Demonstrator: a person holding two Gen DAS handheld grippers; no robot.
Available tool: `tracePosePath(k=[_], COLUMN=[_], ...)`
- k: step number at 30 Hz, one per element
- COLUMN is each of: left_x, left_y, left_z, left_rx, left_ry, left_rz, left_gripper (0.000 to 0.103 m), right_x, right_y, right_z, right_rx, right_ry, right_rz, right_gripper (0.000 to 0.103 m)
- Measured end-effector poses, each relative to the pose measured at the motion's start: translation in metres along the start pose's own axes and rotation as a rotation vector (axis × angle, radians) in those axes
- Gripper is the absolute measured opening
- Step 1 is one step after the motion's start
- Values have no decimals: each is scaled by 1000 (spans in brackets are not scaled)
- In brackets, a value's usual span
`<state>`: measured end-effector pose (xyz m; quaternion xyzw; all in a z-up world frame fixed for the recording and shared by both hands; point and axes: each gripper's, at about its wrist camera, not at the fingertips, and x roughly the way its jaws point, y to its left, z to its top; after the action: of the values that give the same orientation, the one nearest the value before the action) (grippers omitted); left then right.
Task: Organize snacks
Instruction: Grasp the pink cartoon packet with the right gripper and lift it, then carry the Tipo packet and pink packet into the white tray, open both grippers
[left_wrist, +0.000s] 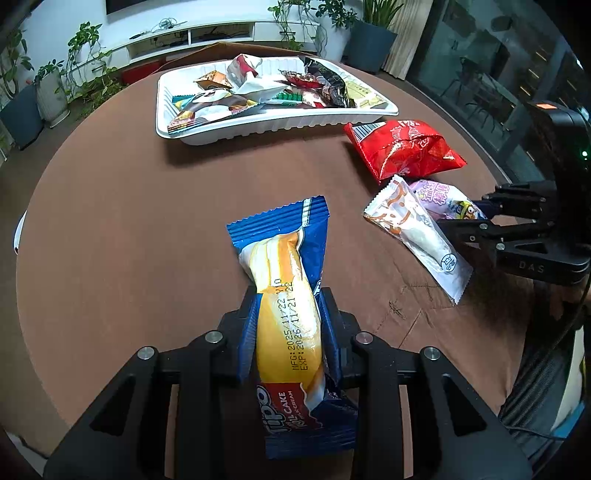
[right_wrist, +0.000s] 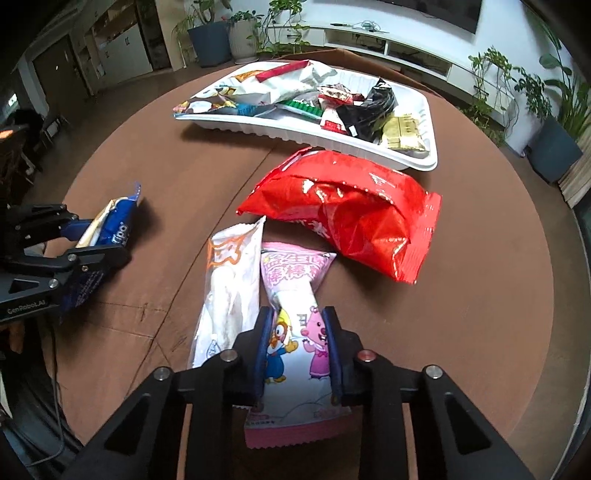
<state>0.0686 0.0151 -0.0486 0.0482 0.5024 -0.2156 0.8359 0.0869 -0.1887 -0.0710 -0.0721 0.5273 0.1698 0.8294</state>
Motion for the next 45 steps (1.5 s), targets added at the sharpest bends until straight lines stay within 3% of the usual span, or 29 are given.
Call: tracePosePath(k=[12, 23, 32, 45], left_x=[-5, -30, -55, -69], left_y=[-1, 14, 39, 63], left_z=[-1, 18, 69, 88], left_rx=[-40, -149, -171, -227], left_ry=[-31, -102, -187, -226], left_rz=[-62, -214, -200, -274], left_gripper=[28, 28, 26, 26], right_x=[-37, -64, -98, -117], right_y=[-20, -55, -110, -125], right_z=[-16, -28, -15, 7], right_rx=[193, 407, 547, 574], right_ry=[-128, -248, -372, -465], right_rz=[139, 288, 282, 277], right_gripper=[26, 26, 26, 26])
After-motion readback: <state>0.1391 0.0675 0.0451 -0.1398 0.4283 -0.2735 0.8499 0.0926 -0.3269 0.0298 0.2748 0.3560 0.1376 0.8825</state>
